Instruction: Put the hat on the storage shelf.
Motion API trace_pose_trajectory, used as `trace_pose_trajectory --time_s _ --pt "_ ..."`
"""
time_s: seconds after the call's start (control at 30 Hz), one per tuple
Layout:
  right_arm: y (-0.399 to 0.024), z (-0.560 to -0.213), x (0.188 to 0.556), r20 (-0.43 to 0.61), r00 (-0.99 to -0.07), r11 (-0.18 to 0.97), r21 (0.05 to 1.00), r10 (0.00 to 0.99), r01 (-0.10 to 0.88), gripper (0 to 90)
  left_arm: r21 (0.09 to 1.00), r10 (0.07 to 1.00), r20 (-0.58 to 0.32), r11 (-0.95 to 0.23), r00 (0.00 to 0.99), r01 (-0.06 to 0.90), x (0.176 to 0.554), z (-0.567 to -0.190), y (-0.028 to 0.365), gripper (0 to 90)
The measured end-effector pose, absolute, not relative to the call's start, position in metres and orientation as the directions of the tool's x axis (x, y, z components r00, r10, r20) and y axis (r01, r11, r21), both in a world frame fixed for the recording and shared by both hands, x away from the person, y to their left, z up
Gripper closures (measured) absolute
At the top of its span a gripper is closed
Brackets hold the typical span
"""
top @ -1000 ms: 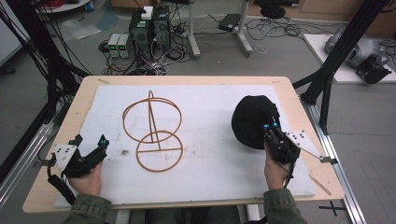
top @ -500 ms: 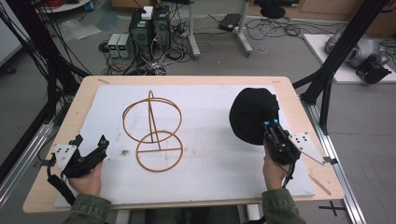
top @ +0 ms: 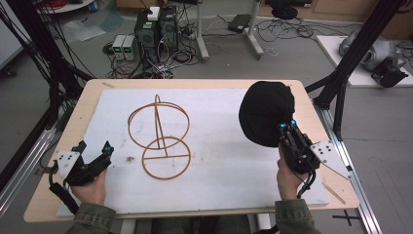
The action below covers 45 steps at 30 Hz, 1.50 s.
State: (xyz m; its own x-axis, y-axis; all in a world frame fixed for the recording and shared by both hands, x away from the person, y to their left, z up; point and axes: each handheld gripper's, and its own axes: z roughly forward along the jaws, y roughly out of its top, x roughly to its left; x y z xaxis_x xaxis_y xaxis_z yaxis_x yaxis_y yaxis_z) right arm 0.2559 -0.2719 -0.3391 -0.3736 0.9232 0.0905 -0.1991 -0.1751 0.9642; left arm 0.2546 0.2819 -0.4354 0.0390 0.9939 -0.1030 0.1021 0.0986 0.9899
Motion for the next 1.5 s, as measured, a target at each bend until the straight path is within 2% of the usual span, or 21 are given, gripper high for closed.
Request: trace_pose_trajectory --time_s 0.37,0.67,0.9,1.2,1.5 --pt "-0.250 -0.334 0.270 0.181 -0.455 -0.277 0.948 0.872 -0.155 86.9 0.990 0.993 -0.112 0.108 0.042 0.095 0.256 -0.434 0.282 18.5" --pt "-0.214 -0.321 0.273 0.146 -0.550 -0.264 0.954 0.822 -0.143 86.9 0.985 0.987 -0.155 0.151 0.037 0.079 0.254 -0.433 0.287 18.5" --pt "-0.190 -0.308 0.273 0.140 -0.618 -0.275 0.953 0.774 -0.130 86.9 0.986 0.988 -0.152 0.149 0.034 0.078 0.254 -0.433 0.288 18.5" --pt "-0.163 -0.297 0.276 0.167 -0.682 -0.314 0.944 0.712 -0.097 87.0 0.986 0.988 -0.152 0.149 0.040 0.075 0.253 -0.432 0.289 18.5" --pt "-0.140 -0.291 0.278 0.157 -0.713 -0.306 0.949 0.683 -0.084 87.0 0.983 0.985 -0.168 0.165 0.038 0.079 0.254 -0.433 0.289 18.5"
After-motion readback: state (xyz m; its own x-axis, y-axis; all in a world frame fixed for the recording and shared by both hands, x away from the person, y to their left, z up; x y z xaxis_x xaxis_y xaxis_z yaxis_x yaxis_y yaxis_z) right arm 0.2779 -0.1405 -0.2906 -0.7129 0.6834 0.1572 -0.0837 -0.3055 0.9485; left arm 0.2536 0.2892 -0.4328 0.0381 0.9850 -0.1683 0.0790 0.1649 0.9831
